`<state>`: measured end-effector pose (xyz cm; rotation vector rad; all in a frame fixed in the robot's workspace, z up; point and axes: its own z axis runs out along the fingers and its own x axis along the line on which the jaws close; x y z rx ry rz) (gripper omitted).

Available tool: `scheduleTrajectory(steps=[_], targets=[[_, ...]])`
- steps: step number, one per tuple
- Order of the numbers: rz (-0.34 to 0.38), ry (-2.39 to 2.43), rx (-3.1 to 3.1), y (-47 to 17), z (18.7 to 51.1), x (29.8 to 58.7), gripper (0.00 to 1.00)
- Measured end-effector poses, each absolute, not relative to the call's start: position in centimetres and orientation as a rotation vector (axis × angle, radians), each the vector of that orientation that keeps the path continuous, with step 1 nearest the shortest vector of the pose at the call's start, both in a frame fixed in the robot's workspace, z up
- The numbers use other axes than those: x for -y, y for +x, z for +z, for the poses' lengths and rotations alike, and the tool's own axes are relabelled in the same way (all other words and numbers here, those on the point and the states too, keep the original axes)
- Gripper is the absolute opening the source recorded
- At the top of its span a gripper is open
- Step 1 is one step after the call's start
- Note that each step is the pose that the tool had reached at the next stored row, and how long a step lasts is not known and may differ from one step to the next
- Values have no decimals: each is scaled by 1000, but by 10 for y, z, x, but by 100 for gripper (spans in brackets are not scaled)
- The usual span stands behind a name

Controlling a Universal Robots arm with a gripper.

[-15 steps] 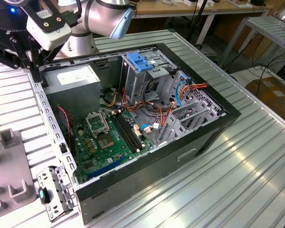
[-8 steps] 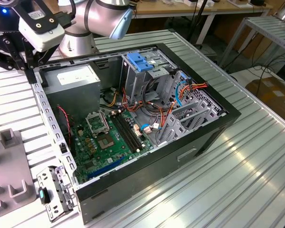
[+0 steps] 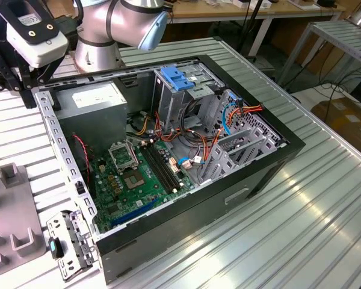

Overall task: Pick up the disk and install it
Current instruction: 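Reach for the disk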

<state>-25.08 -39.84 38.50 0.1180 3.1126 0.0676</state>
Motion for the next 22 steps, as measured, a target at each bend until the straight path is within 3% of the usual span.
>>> scheduleTrajectory(steps=[22], targets=[[68, 118, -3112, -311, 383, 382, 11]])
